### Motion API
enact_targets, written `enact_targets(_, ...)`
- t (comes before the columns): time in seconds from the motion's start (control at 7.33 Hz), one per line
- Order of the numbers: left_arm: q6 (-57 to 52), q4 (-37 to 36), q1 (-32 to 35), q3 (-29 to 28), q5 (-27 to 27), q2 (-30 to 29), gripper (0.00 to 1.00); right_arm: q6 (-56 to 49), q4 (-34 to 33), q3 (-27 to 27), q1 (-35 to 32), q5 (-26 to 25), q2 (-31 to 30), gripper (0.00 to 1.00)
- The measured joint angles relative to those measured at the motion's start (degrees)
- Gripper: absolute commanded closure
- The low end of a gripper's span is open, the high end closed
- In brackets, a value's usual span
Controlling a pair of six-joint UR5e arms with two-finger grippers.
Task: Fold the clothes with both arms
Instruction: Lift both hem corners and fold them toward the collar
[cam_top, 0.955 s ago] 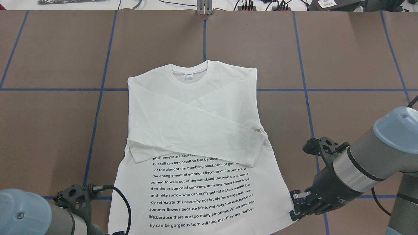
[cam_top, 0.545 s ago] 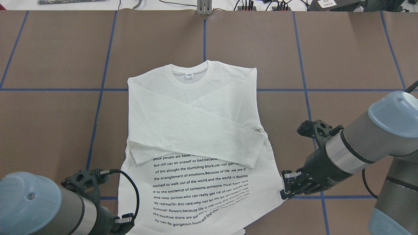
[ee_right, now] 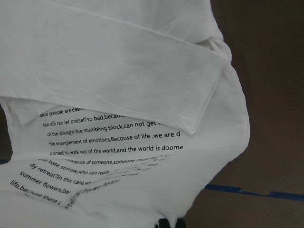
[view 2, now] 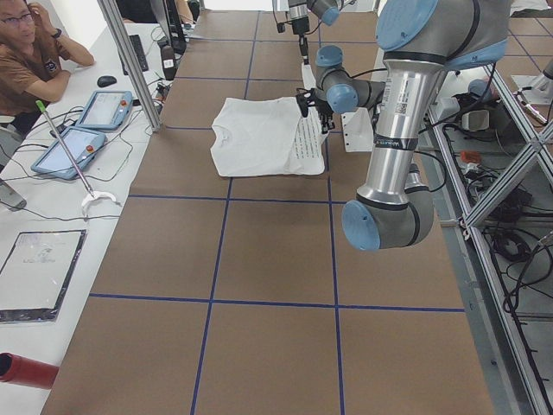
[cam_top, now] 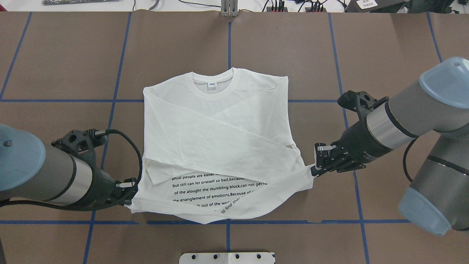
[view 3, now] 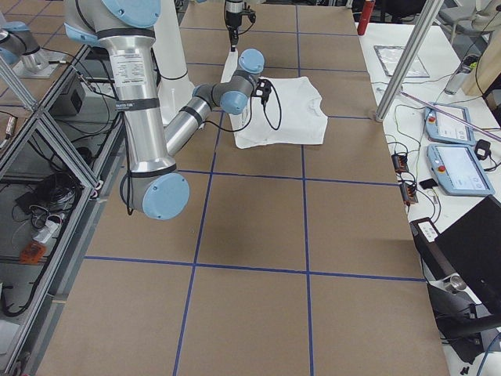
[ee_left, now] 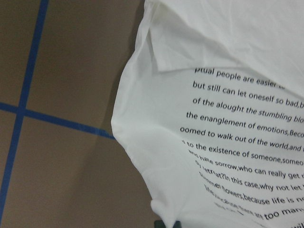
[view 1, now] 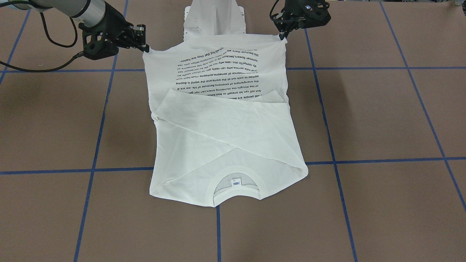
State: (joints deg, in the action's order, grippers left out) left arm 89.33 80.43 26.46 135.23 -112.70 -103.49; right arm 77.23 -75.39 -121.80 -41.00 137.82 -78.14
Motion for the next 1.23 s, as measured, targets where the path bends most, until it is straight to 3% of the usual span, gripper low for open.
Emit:
enact_targets(0.82,-6.06,0.81,13.17,-13.48,-2.93,-8.12,1.0,-0.06,-0.36,11.2,-7.69,-0.16,9.18,1.0)
enact_targets(1.23,-8.42,5.89,18.68,-23.38,-3.21,-11.32,1.0,-1.08,-0.28,19.03,-9.77,-0.49,14.64,1.0)
